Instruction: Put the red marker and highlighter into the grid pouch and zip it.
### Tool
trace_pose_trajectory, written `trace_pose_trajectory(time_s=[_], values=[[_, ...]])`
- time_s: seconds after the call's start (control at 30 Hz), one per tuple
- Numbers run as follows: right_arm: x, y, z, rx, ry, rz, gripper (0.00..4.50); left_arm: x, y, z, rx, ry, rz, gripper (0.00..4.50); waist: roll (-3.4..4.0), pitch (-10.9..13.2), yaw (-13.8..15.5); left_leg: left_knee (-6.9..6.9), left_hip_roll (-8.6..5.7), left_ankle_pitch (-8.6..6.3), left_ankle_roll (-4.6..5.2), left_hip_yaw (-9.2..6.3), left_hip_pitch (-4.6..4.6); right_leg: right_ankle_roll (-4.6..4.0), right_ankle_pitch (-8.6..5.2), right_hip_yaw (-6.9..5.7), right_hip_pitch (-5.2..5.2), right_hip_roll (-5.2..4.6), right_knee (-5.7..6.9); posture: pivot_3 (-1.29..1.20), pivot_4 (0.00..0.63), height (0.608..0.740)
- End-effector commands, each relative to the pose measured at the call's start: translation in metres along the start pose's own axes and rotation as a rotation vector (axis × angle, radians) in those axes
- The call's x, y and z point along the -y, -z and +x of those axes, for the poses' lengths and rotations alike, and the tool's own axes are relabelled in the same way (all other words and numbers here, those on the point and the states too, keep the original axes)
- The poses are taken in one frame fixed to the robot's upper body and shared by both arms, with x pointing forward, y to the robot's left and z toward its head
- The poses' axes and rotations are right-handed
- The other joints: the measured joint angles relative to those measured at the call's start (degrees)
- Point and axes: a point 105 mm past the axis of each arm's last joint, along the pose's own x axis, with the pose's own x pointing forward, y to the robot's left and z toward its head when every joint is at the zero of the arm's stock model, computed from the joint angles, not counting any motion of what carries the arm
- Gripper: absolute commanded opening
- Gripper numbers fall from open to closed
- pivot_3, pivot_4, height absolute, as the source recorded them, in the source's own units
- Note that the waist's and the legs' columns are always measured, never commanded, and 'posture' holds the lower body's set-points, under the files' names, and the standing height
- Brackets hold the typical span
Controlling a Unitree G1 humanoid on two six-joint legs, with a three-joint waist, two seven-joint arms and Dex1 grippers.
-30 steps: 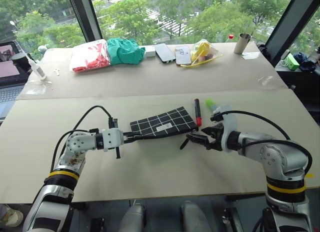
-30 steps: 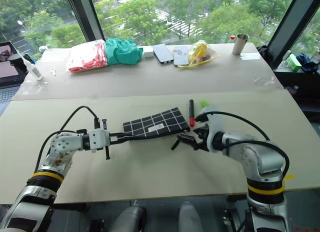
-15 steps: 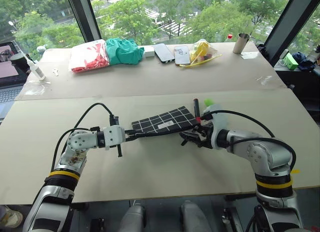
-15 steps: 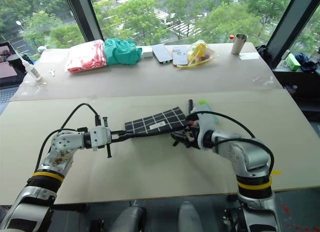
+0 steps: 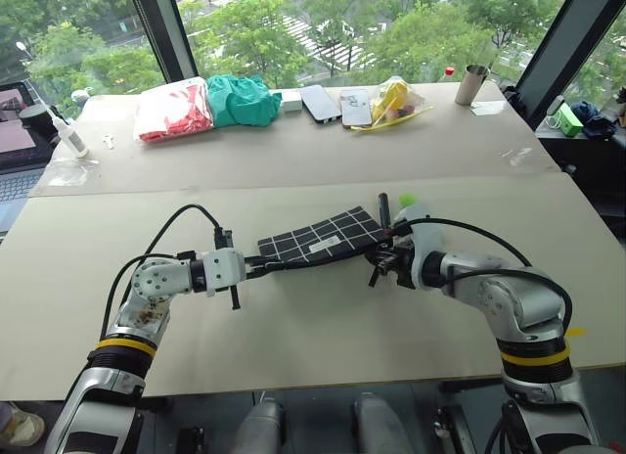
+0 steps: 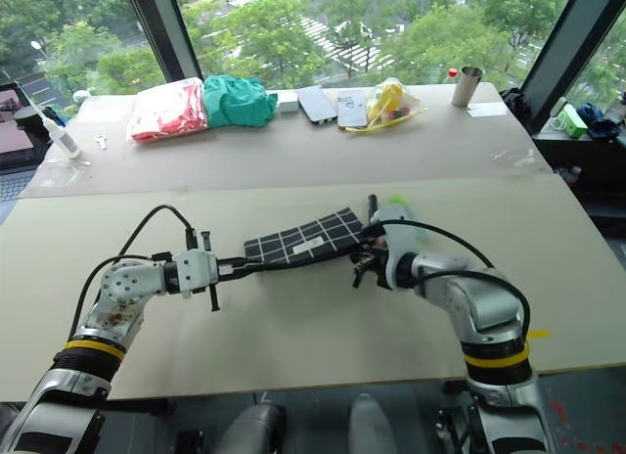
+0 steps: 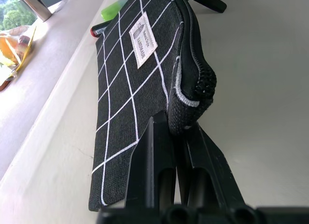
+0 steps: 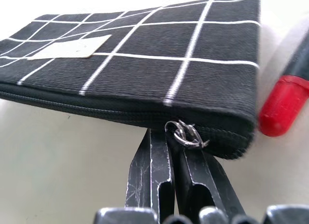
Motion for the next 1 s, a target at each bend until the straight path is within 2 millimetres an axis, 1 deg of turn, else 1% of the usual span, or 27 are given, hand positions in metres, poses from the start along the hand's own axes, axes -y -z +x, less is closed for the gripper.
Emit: trace_pose_trajectory(time_s=[0.03, 0.1, 0.23, 0.43, 0.47, 0.5, 0.57, 0.7, 0.73, 0.87, 0.9, 0.93, 1.0], values=[[-0.031, -0.003, 0.01, -0.023, -0.094, -0.203, 0.01, -0.002, -0.004, -0.001, 0.026, -0.033, 0.013, 0.0, 0.0, 0.0, -0.01, 0.0, 0.0, 0.0, 0.0, 0.01, 0.0, 0.0, 0.0, 0.0, 0.0, 0.0, -0.01, 0.0, 0.15, 0.74], [-0.039, -0.007, 0.018, -0.027, -0.123, -0.247, 0.01, 0.0, -0.003, -0.001, 0.025, -0.032, 0.01, 0.0, 0.0, 0.0, -0.06, 0.0, 0.0, 0.0, 0.0, 0.01, 0.0, 0.0, 0.0, 0.01, 0.0, 0.0, -0.02, 0.0, 0.15, 0.74], [-0.042, -0.019, 0.028, -0.006, -0.144, -0.264, 0.01, 0.0, -0.003, -0.001, 0.028, -0.033, 0.01, 0.0, 0.0, 0.0, -0.12, 0.0, 0.02, 0.0, 0.0, 0.01, 0.02, 0.0, 0.0, 0.01, -0.01, 0.02, -0.01, 0.0, 0.15, 0.74], [-0.05, -0.03, 0.027, 0.015, -0.224, -0.319, 0.01, 0.002, 0.001, -0.003, 0.024, -0.034, 0.009, 0.0, 0.0, 0.0, 0.09, 0.0, 0.0, 0.0, -0.01, -0.02, -0.03, 0.0, 0.0, 0.0, -0.02, 0.0, -0.04, 0.0, 0.15, 0.74], [-0.053, -0.033, 0.027, 0.022, -0.246, -0.316, 0.01, 0.002, 0.002, -0.003, 0.024, -0.033, 0.009, 0.0, 0.0, 0.0, 0.08, 0.0, 0.0, 0.0, -0.01, -0.02, -0.03, 0.0, 0.0, 0.0, -0.02, 0.0, -0.04, 0.0, 0.15, 0.74], [-0.061, -0.034, 0.027, 0.031, -0.287, -0.313, 0.01, 0.003, 0.002, -0.003, 0.025, -0.031, 0.008, 0.0, 0.0, 0.0, 0.05, 0.0, 0.0, 0.0, 0.0, -0.02, -0.02, 0.0, 0.0, 0.0, -0.02, 0.0, -0.04, 0.0, 0.15, 0.74], [-0.076, -0.044, 0.027, 0.078, -0.368, -0.266, 0.01, 0.004, 0.003, -0.003, 0.026, -0.028, 0.006, 0.0, 0.0, 0.0, -0.05, 0.0, 0.01, 0.0, 0.0, -0.03, -0.02, 0.0, 0.0, 0.0, -0.02, 0.0, -0.03, 0.0, 0.15, 0.74], [-0.089, -0.071, 0.027, 0.179, -0.474, -0.096, 0.01, 0.005, 0.003, -0.002, 0.029, -0.019, 0.008, 0.0, 0.0, 0.0, -0.23, -0.02, 0.02, 0.0, -0.01, -0.08, 0.0, 0.0, 0.0, 0.02, -0.07, 0.02, 0.01, 0.0, 0.15, 0.74], [-0.092, -0.07, 0.027, 0.174, -0.495, -0.107, 0.01, 0.004, 0.003, -0.002, 0.029, -0.018, 0.008, 0.0, 0.0, 0.0, -0.16, -0.02, 0.02, 0.0, -0.01, -0.11, 0.0, 0.0, 0.0, 0.02, -0.07, 0.02, 0.02, 0.0, 0.15, 0.74], [-0.092, -0.042, 0.039, 0.044, -0.477, -0.17, 0.01, 0.001, 0.003, -0.003, 0.031, -0.018, 0.012, 0.0, -0.01, -0.01, 0.38, -0.01, -0.03, 0.01, -0.02, -0.22, -0.01, 0.0, 0.0, -0.04, 0.0, -0.03, -0.01, 0.0, 0.15, 0.74], [-0.091, -0.038, 0.042, 0.026, -0.47, -0.171, 0.01, 0.001, 0.003, -0.003, 0.031, -0.018, 0.012, 0.0, -0.01, -0.01, 0.27, -0.01, -0.05, 0.01, -0.02, -0.22, -0.02, 0.0, 0.0, -0.03, -0.02, -0.05, -0.02, 0.0, 0.15, 0.74], [-0.085, -0.026, 0.049, -0.021, -0.42, -0.239, 0.01, 0.001, 0.003, -0.003, 0.032, -0.019, 0.013, 0.0, -0.01, -0.01, 0.16, -0.01, -0.05, 0.01, -0.02, -0.21, -0.02, 0.0, 0.0, -0.03, -0.03, -0.05, -0.01, 0.0, 0.15, 0.74], [-0.075, -0.014, 0.055, -0.067, -0.359, -0.321, 0.01, 0.002, 0.003, -0.003, 0.035, -0.02, 0.013, 0.0, -0.01, -0.01, -0.03, -0.01, -0.05, 0.01, -0.03, -0.22, -0.01, 0.0, 0.0, -0.03, -0.05, -0.04, 0.01, 0.0, 0.15, 0.74]])
